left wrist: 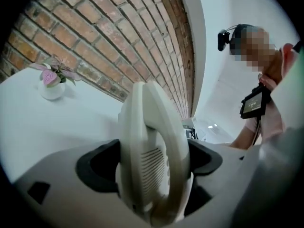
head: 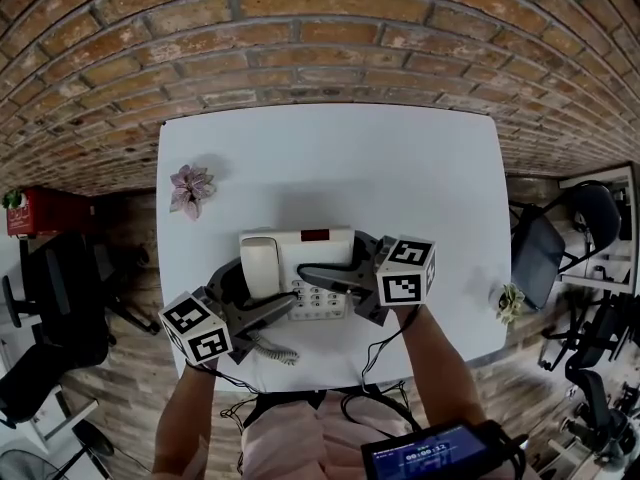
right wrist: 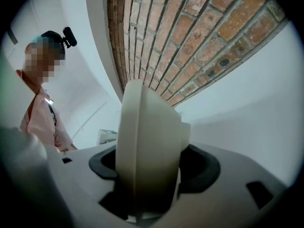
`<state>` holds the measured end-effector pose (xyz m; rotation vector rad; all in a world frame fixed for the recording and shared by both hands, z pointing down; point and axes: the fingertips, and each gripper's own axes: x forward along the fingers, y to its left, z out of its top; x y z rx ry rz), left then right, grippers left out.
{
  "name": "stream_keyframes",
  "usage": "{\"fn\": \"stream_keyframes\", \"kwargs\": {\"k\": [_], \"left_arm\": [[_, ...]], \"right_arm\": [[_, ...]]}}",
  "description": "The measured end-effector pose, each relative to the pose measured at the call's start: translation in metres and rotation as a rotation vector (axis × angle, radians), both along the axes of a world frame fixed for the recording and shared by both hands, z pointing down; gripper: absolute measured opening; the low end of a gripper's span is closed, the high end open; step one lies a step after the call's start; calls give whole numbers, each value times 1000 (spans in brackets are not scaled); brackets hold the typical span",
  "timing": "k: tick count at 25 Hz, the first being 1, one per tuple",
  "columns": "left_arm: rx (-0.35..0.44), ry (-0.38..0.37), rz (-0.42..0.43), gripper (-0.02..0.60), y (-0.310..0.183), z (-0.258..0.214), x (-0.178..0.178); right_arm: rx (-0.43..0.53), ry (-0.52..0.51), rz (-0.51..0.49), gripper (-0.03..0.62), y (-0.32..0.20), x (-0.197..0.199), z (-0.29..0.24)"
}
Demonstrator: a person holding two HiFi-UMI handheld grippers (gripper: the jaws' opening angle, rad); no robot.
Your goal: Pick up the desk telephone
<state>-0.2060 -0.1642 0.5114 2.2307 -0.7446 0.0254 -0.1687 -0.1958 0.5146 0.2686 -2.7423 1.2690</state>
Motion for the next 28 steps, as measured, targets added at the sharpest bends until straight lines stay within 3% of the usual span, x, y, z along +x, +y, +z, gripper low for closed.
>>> {"fn": "stream_keyframes", "kwargs": {"k": [6, 10, 11, 28], "left_arm": [[26, -64, 10, 440, 6, -6, 1], [8, -53, -6, 440, 11, -16, 2], [8, -56, -7, 439, 13, -19, 1], [129, -128, 36, 428, 22, -107, -7]], "right_arm": [[7, 29, -21, 311, 5, -3, -10], [-15, -5, -1, 301, 10, -4, -25], [-16, -13, 1, 275, 12, -6, -30], [162, -34, 44, 256, 28, -14, -126]]}}
